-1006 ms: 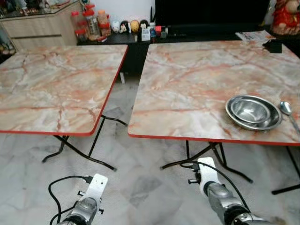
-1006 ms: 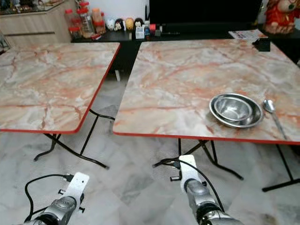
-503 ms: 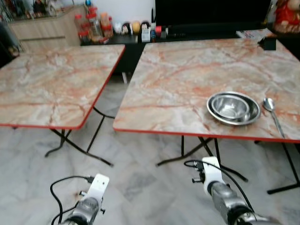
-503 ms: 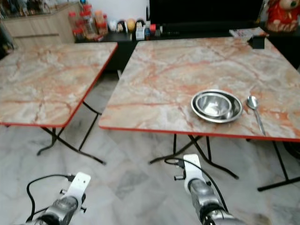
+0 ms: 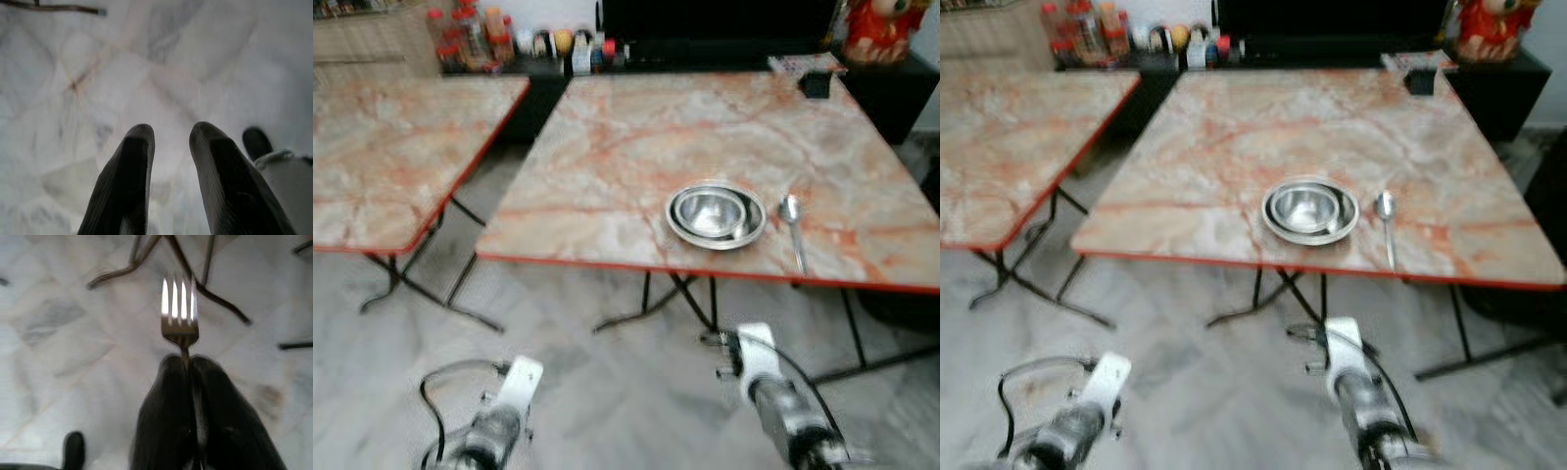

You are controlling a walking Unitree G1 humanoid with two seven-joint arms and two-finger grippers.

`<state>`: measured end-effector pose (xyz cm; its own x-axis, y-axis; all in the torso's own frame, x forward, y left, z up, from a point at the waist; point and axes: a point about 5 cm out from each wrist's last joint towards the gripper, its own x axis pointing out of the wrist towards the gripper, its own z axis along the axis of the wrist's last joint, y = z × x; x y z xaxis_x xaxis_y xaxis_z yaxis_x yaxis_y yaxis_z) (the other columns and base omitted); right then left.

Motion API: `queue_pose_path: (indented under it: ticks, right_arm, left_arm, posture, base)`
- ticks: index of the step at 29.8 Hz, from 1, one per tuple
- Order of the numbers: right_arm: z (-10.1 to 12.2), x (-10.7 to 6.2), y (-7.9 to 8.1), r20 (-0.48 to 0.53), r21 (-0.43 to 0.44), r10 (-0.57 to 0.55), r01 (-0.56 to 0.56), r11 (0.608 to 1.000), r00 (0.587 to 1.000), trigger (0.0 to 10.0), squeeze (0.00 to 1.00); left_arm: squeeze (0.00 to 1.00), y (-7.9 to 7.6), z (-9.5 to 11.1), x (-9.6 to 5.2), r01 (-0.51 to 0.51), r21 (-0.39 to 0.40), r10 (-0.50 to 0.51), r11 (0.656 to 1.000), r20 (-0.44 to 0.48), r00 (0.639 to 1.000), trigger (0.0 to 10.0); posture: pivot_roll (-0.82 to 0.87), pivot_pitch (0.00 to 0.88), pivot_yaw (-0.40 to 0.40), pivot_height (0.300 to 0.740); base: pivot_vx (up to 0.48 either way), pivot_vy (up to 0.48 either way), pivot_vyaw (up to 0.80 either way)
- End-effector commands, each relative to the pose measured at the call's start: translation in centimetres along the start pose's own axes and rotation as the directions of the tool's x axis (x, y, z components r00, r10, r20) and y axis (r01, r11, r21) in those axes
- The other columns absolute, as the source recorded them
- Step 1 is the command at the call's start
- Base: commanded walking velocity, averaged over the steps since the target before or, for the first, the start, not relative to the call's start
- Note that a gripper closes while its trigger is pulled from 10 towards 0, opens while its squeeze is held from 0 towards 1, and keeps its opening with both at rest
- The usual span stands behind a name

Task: Setting the table

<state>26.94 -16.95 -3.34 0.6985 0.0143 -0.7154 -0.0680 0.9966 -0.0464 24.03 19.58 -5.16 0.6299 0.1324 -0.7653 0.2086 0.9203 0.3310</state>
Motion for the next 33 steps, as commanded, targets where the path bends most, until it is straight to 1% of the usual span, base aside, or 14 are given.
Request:
queue_pose_path:
  ticks: [1, 5, 7, 23, 32, 33]
  right_arm:
    - [0.19, -0.03, -0.63, 0.005, 0.002, -0.017, 0.017, 1.0, 1.0, 10.0, 0.0]
    - [0.17, -0.03, -0.64, 0.004, 0.004, -0.019, 0.019, 1.0, 1.0, 10.0, 0.0]
    - [0.16, -0.03, -0.65, 0.001, 0.002, -0.02, 0.02, 1.0, 1.0, 10.0, 0.0]
    - [0.19, -0.03, -0.77, -0.005, -0.002, -0.038, 0.038, 0.999, 0.999, 10.0, 0.0]
    - [0.11, -0.03, -0.85, -0.01, 0.012, -0.054, 0.054, 0.998, 0.998, 10.0, 0.0]
    - [0.08, -0.04, -0.87, -0.014, 0.013, -0.058, 0.058, 0.998, 0.998, 10.0, 0.0]
  left_arm:
    - [0.0, 0.13, 0.07, 0.01, 0.0, 0.01, 0.0, 1.0, 0.001, 1.0, 10.0]
    - [0.0, 0.13, 0.07, 0.01, 0.003, 0.014, -0.003, 1.0, 0.0, 1.0, 10.0]
    - [0.0, 0.11, 0.07, 0.02, 0.01, 0.022, -0.01, 1.0, -0.003, 1.0, 10.0]
    - [0.0, 0.12, 0.21, 0.02, 0.004, 0.012, -0.004, 1.0, 0.006, 1.0, 10.0]
    - [0.0, 0.09, 0.2, 0.02, 0.002, 0.002, -0.002, 1.0, 0.006, 1.0, 10.0]
    - [0.0, 0.08, 0.2, 0.02, 0.001, 0.0, -0.001, 1.0, 0.006, 1.0, 10.0]
  posture:
    - [-0.08, 0.049, 0.073, 0.74]
    - [-0.08, 0.049, 0.073, 0.74]
    - [-0.08, 0.049, 0.073, 0.74]
    - [-0.08, 0.039, 0.076, 0.74]
    - [-0.08, 0.037, 0.076, 0.74]
    - [-0.08, 0.037, 0.076, 0.74]
  base:
    - [0.0, -0.371, 0.0]
    - [0.0, -0.371, 0.0]
    - [0.0, 0.0, 0.0]
    - [0.0, 0.0, 0.0]
    - [0.0, 0.0, 0.0]
    - [0.0, 0.0, -0.68]
